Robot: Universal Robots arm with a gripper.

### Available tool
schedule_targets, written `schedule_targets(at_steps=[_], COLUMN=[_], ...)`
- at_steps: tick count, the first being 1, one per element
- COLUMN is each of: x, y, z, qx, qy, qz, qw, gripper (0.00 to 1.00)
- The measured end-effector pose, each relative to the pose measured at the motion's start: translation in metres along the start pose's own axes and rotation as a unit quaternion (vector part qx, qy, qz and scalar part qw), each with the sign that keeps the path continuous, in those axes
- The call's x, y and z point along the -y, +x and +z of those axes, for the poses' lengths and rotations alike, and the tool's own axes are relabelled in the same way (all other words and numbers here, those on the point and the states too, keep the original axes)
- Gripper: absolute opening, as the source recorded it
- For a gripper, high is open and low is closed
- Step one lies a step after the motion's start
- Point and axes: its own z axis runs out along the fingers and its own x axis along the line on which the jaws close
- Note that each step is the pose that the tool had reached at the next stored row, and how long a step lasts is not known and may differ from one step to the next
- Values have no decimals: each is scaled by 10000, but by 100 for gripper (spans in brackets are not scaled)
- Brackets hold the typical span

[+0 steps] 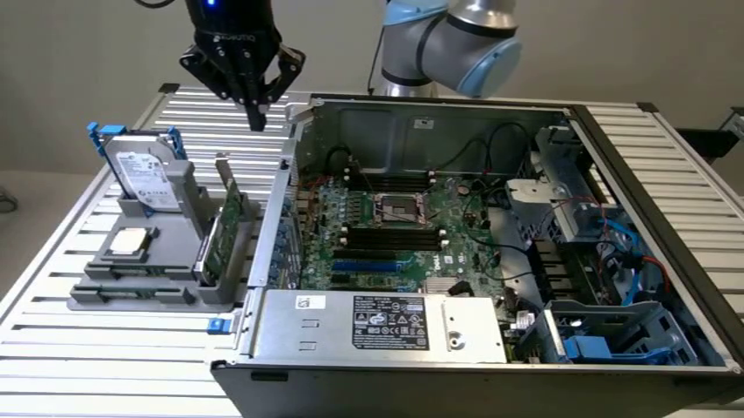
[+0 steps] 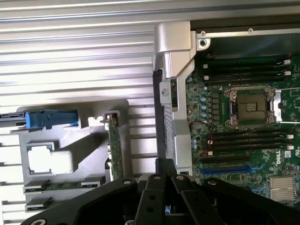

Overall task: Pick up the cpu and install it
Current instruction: 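Reach for the cpu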

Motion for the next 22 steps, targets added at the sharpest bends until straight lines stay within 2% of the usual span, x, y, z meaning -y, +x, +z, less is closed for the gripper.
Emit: schedule_targets(at_steps=[22], x=[24], y=[1002], z=[128], qx=[-16], qy=[1], qz=[0], qw=[10000], gripper=[11])
